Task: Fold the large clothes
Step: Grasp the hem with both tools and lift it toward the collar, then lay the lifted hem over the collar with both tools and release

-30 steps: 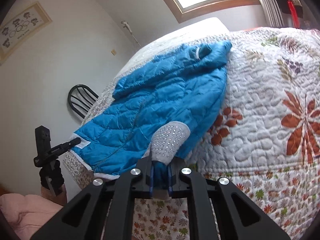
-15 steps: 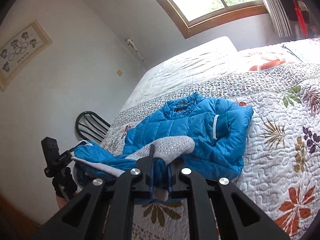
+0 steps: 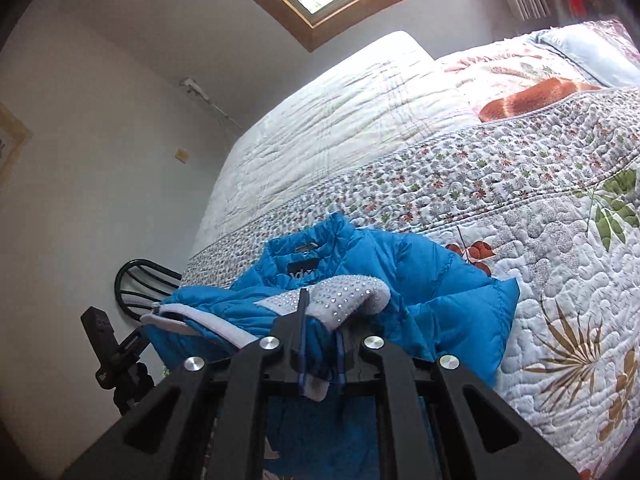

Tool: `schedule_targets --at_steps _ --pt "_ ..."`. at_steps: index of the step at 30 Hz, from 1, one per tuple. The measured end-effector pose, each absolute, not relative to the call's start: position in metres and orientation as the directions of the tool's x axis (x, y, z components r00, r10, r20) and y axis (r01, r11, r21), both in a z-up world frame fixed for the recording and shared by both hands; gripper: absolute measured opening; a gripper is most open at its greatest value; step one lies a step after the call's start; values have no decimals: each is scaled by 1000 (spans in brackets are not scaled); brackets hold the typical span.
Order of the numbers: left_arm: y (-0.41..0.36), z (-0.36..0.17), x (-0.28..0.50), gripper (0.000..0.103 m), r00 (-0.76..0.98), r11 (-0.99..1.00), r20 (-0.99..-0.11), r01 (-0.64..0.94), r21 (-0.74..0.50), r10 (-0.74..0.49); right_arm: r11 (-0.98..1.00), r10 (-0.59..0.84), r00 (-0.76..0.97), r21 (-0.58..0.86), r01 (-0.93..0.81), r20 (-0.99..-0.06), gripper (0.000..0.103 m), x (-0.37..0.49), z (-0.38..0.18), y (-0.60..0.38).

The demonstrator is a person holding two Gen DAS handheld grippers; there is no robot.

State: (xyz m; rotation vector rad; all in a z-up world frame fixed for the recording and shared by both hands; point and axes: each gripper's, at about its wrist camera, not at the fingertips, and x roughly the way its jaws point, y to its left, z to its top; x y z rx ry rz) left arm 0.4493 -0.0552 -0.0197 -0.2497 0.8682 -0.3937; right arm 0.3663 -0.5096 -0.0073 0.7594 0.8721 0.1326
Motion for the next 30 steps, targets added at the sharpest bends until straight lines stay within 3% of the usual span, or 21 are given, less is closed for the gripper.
schedule_targets --at_steps 11,14,17,18,21,25,30 --pt "-65 -82 508 17 466 901 -775 153 -405 -428 666 442 559 674 320 -701 12 425 -95 -533" --pt "-64 -89 512 19 441 894 -781 144 -425 -443 645 469 558 698 313 -684 17 425 -99 -536" --pt "-59 -85 511 22 423 874 -770 143 -464 -478 622 498 568 726 292 -655 30 418 -91 -540" --pt "-57 -82 510 24 414 863 -763 143 -485 -497 616 507 576 737 278 -641 38 414 -87 -541" --pt "-46 -73 506 32 393 823 -734 124 -555 -554 672 421 617 686 280 -665 80 398 -65 -545" --pt "-25 -53 483 60 440 810 -702 113 -575 -560 716 406 621 656 240 -671 83 372 -50 -542" --pt "-6 -42 438 75 500 861 -708 189 -472 -498 811 381 583 563 163 -718 82 336 -52 -511"
